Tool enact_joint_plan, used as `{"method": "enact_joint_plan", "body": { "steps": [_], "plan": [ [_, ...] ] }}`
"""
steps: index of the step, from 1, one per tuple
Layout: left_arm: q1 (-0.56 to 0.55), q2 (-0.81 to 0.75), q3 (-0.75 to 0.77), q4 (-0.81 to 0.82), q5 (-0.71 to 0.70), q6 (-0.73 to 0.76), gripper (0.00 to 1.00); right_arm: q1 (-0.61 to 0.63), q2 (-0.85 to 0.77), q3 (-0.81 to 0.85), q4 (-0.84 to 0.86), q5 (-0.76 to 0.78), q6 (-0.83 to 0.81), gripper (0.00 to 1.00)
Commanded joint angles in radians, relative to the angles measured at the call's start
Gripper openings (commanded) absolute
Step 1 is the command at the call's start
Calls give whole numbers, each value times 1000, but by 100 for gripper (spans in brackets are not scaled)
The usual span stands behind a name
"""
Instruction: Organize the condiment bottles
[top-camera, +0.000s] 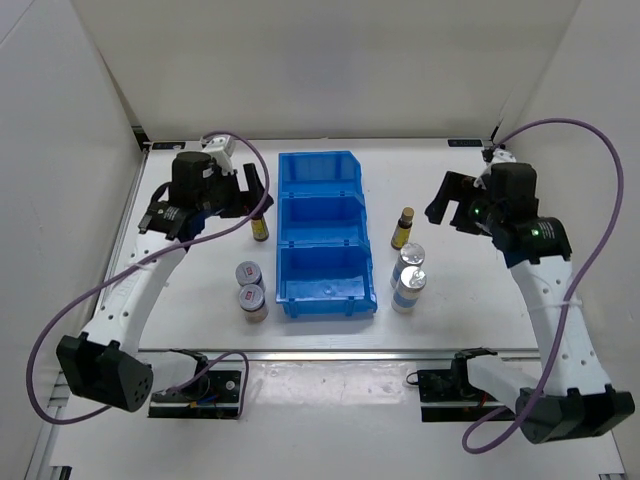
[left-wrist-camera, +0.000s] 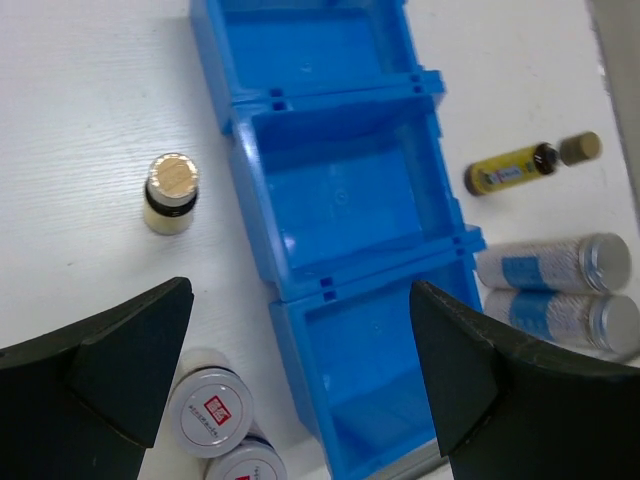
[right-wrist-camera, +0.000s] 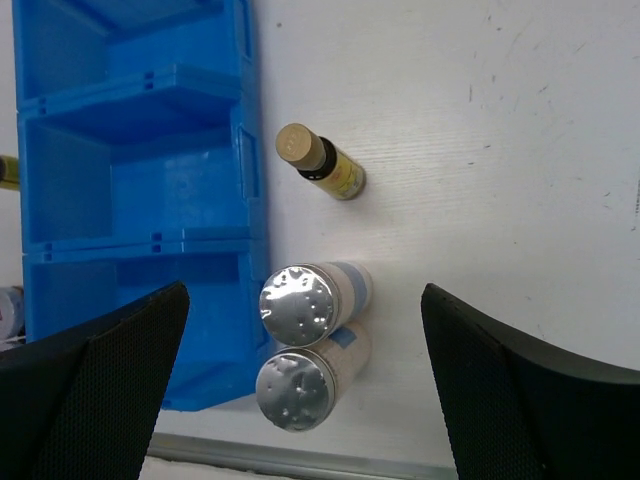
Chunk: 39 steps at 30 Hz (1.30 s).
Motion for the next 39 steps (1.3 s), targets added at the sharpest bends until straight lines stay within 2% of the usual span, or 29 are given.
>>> {"method": "enact_joint_plan", "body": {
  "steps": [1, 3, 12, 24, 32, 39],
  "plan": [
    [0, -84, 16, 36, 153, 65, 100, 10, 59, 62, -51, -96, -33, 100],
    [0, -107, 5, 49, 196, 87, 100, 21, 82, 74, -51, -107, -33, 100],
    [0, -266, -58, 58, 178, 76, 100, 150, 123, 103, -73, -61, -52, 100],
    [0, -260, -38, 58, 159, 86, 100, 383, 255, 188, -113, 239, -61, 100],
    [0, -260, -56, 40, 119, 150, 100, 427, 292, 200, -146, 293, -61, 100],
    [0, -239, -66, 40, 83, 130, 100, 427, 370, 247, -178, 293, -72, 100]
  ]
}}
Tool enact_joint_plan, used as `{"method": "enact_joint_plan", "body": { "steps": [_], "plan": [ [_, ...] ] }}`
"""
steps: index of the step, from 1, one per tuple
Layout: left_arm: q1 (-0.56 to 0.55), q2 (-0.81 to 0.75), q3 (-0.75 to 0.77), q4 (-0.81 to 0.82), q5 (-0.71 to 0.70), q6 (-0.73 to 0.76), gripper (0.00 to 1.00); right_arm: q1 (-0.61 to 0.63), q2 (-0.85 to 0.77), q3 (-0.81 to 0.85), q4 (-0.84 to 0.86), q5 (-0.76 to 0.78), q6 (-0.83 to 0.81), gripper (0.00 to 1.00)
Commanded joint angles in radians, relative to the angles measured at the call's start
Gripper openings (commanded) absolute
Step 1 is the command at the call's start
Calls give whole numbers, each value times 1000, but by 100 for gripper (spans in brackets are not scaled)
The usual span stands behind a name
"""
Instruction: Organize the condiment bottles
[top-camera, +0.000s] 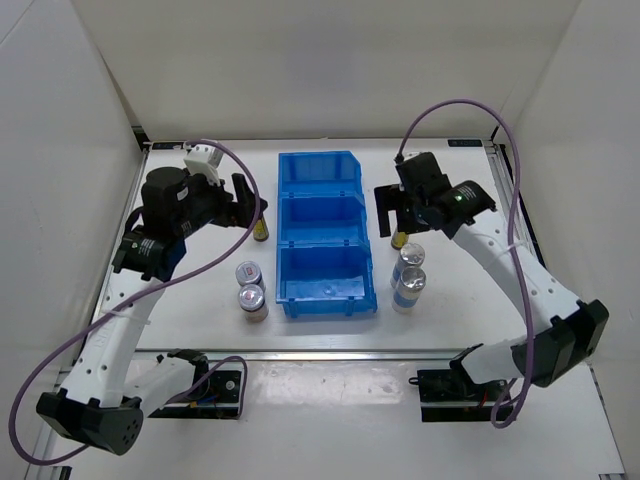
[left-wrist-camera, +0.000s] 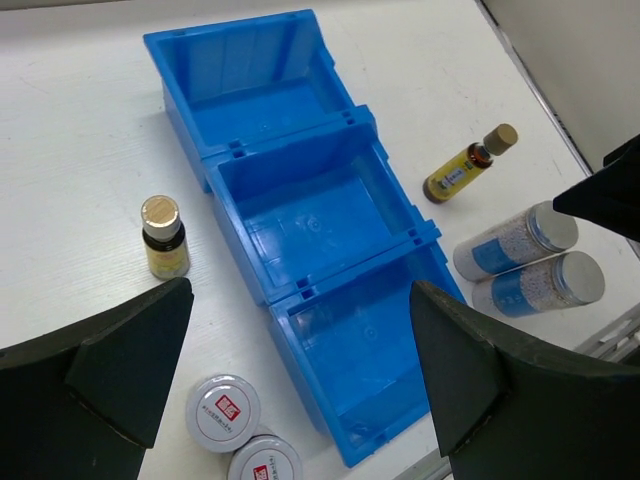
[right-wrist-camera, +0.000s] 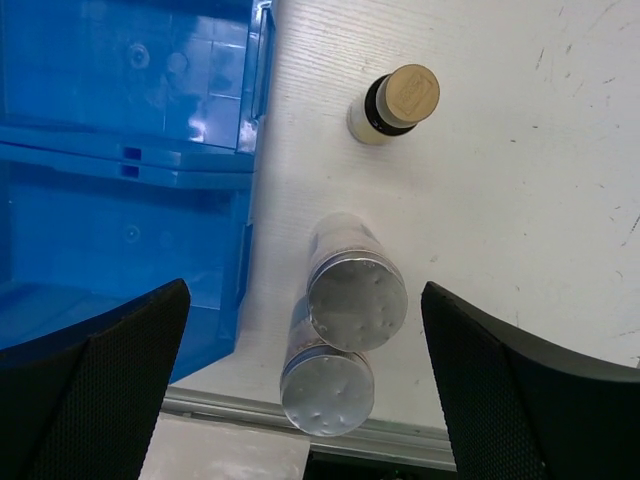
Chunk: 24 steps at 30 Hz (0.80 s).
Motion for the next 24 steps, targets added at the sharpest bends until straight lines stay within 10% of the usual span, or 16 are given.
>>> {"method": "enact_joint_plan", "body": {
  "steps": [1, 24],
  "plan": [
    [0, 16, -15, -18, -62, 1, 100, 5, 61, 88, -33, 23, -16, 99],
    [0, 31, 3, -155, -311, -19, 100, -167, 331, 198, -33, 1, -27, 85]
  ]
}}
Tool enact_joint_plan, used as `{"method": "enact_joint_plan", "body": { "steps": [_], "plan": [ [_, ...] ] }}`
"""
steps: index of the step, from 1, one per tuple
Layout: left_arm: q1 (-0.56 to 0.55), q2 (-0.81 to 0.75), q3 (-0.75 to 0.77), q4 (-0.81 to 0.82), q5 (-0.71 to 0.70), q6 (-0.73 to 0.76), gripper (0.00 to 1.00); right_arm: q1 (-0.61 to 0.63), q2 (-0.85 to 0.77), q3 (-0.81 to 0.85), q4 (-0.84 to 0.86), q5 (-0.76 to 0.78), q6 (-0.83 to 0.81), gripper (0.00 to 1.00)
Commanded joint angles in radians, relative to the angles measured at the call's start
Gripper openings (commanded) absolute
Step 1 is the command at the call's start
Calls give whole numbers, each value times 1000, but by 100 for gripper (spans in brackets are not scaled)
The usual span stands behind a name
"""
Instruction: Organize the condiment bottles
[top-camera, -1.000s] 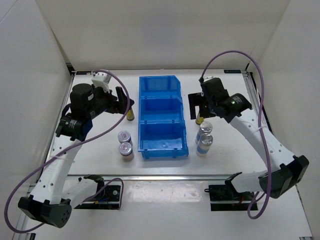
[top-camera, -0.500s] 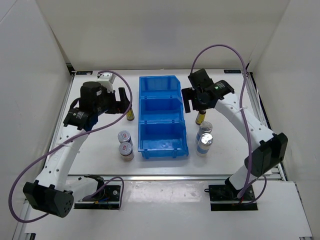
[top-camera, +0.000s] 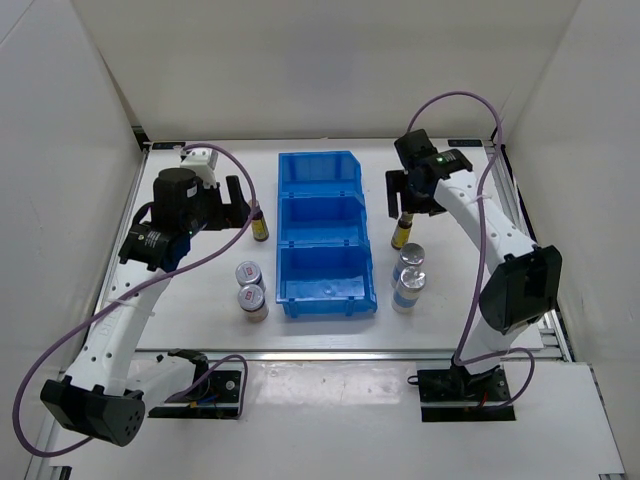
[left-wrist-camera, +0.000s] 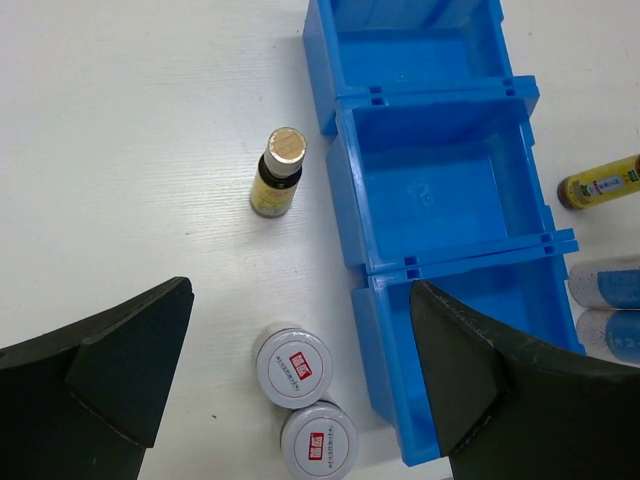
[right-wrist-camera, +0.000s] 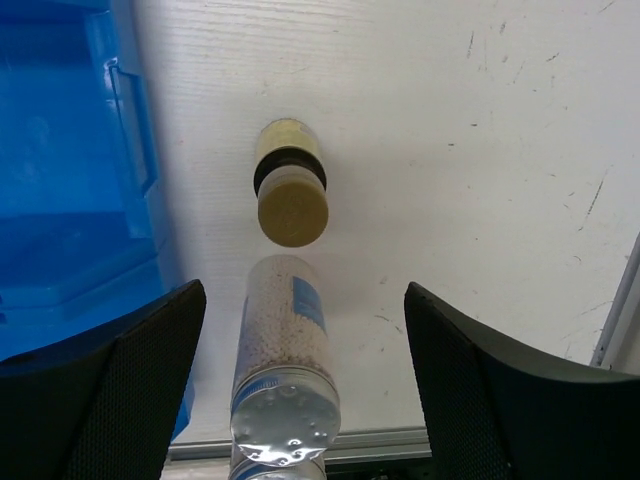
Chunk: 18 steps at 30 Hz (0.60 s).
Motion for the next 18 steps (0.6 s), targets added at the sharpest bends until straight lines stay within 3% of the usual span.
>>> {"method": "enact_joint_plan", "body": {
  "steps": [1, 10, 18],
  "plan": [
    [0, -18, 3, -24, -28, -4, 100, -25, 10, 4, 36, -33, -7, 83],
    [0, -9, 12, -24, -28, -4, 100, -88, 61, -33, 132, -157, 2, 63],
    [0, -9, 12, -24, -28, -4, 100, -97, 128, -20, 152, -157, 2, 55]
  ]
}}
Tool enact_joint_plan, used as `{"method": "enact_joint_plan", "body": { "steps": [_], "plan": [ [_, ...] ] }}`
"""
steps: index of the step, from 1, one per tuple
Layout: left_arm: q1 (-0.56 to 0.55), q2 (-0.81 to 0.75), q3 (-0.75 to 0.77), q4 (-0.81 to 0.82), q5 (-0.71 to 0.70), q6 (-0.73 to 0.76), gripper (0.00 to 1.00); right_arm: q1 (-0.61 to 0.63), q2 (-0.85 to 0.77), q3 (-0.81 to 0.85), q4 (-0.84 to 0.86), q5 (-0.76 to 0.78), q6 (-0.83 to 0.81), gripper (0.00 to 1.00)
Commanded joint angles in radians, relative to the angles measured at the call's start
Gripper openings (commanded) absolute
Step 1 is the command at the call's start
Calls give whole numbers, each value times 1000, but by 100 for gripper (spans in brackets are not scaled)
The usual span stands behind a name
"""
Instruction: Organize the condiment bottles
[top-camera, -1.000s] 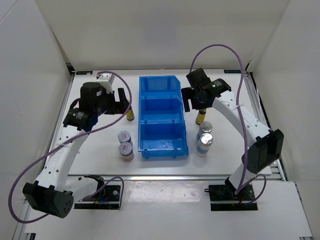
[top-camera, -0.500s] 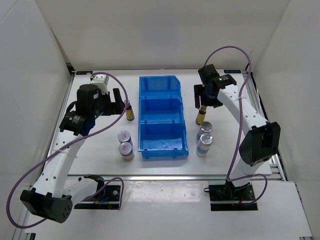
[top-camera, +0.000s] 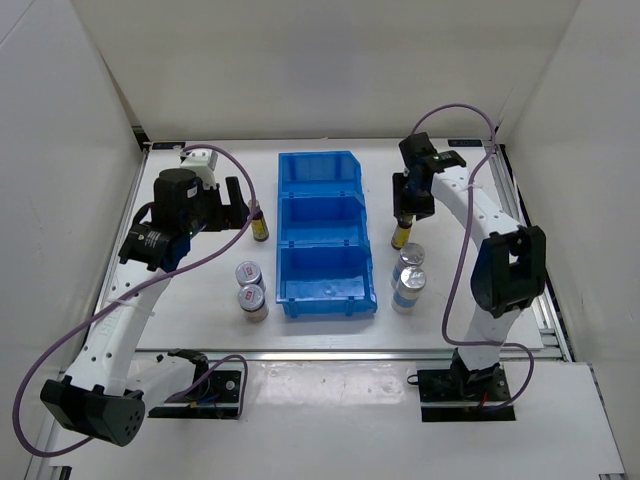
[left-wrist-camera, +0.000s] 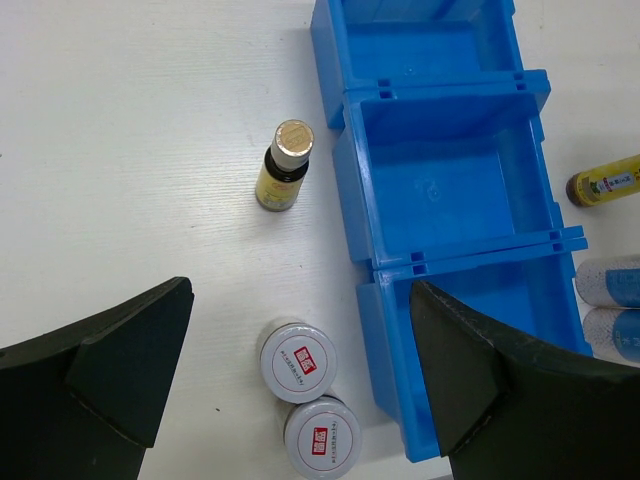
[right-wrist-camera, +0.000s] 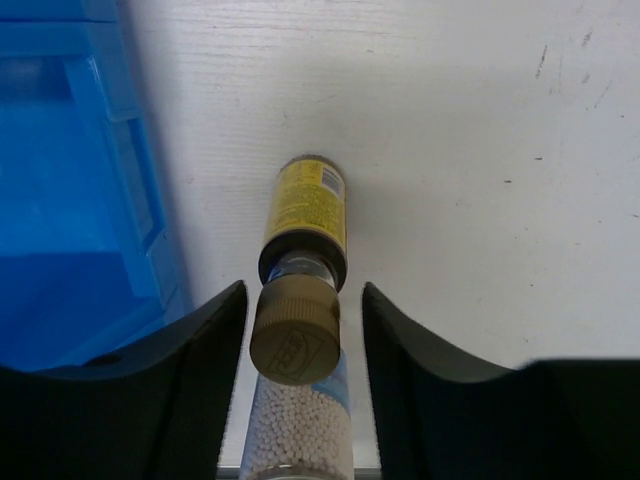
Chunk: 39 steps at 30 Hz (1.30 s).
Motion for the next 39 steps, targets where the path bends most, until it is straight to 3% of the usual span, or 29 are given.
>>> {"method": "enact_joint_plan", "body": {
  "steps": [1, 3, 8, 16, 20, 26, 28, 34, 39],
  "plan": [
    [0, -9, 12, -4, -9, -4, 100, -4, 10, 12, 42, -18, -1, 50],
    [0, -9, 12, -4, -9, -4, 100, -4, 19, 21, 42, -18, -1, 47],
    [0, -9, 12, -4, -19, -4, 100, -4, 10, 21, 42, -5, -1, 26],
    [0, 0, 12, -4, -19, -14, 100, 63, -180, 32, 53, 206, -16, 1],
    [0, 0, 12, -4, -19, -23, 100, 147, -241, 88, 36, 209, -59, 1],
    [0, -20, -43, -4, -179, -131, 100, 367, -301, 142, -68, 200, -70, 1],
    [0, -49, -73, -28, -246, -196, 100, 423, -335, 113, -68, 190, -44, 1],
    [0, -66, -86, -28, -224, -187, 100, 506, -369, 50, -68, 139, -1, 1],
    [0, 6, -104, -28, -235, -207, 100, 528, -378, -79, 30, 77, 37, 1]
  ]
}}
